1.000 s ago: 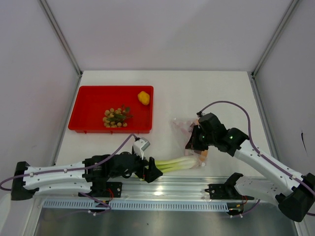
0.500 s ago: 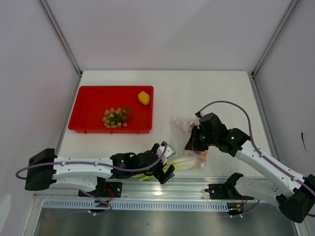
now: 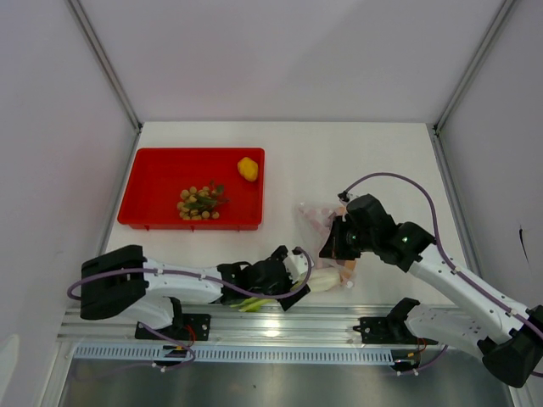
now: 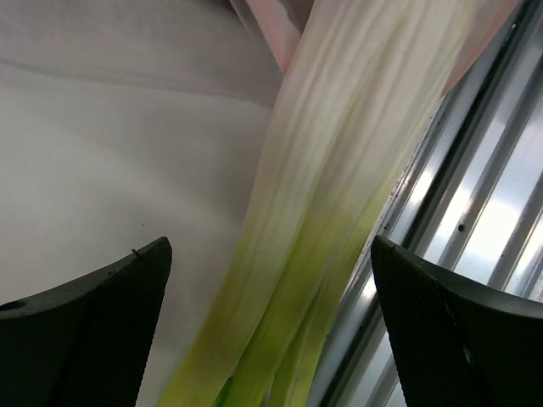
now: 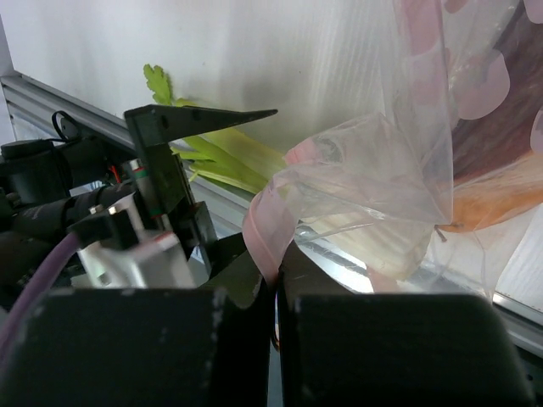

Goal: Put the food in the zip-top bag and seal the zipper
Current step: Place the fake vegetable in the zipper food storage bag.

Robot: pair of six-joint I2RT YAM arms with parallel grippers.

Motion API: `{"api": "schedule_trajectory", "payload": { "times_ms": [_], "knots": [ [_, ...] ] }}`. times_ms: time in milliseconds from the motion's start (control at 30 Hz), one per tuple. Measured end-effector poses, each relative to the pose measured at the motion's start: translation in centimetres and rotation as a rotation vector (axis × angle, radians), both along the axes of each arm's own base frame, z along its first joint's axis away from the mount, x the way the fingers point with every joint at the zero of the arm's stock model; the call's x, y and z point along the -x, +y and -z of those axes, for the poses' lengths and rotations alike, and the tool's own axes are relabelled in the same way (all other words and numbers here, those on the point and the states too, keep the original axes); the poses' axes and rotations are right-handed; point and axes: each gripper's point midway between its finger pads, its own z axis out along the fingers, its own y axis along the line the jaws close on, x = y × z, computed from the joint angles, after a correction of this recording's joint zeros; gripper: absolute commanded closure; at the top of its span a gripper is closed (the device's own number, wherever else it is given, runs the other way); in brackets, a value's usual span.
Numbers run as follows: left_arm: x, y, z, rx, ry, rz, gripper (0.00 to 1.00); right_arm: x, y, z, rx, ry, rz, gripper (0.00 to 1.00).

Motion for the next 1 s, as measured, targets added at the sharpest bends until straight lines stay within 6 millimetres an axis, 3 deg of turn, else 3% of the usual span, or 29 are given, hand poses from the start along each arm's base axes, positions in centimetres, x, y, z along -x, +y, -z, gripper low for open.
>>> {"api": "schedule_trajectory", "payload": {
  "times_ms": [267,367,467,500,600,667,733,900,1000],
  "knots": [
    [-0.2,0.9,2.8,-0.065,0.038,-0.016,0.01,-0.2,-0.2,0.0,0.003,-0.006,-0.003,1.0],
    [0.1,1.2,3.5,-0.078,0.065,-0.03,0.06,-0.2,-0.2,0.0,0.0,-0.004,-0.003,1.0],
    [0.2,1.5,3.7,-0.079,0.09,-0.054,0.33,-0.2,-0.2,-0.1,-0.003,-0.002,-0.003,1.0],
    [0.3,1.6,3.7,-0.075,0.099,-0.062,0.52,-0.2,-0.2,-0.1,-0.004,-0.002,-0.004,1.0],
    [0.6,2.0,3.8,-0.079,0.125,-0.081,0.75,-0.4,-0.1,-0.4,-0.009,-0.007,-0.002,1.0],
    [0.7,2.2,3.9,-0.081,0.14,-0.094,0.81,-0.7,0.0,-0.6,-0.011,-0.009,-0.001,1.0],
    [0.9,2.4,3.9,-0.084,0.155,-0.103,0.99,-0.9,0.2,-0.8,-0.012,-0.011,0.001,1.0],
    [1.6,3.6,3.5,-0.116,0.199,-0.126,0.99,-1.8,0.8,-1.3,-0.009,-0.022,-0.003,1.0],
    [2.0,4.1,2.1,-0.128,0.24,-0.154,0.99,-2.7,1.3,-1.4,-0.001,-0.036,-0.006,1.0]
  ]
}}
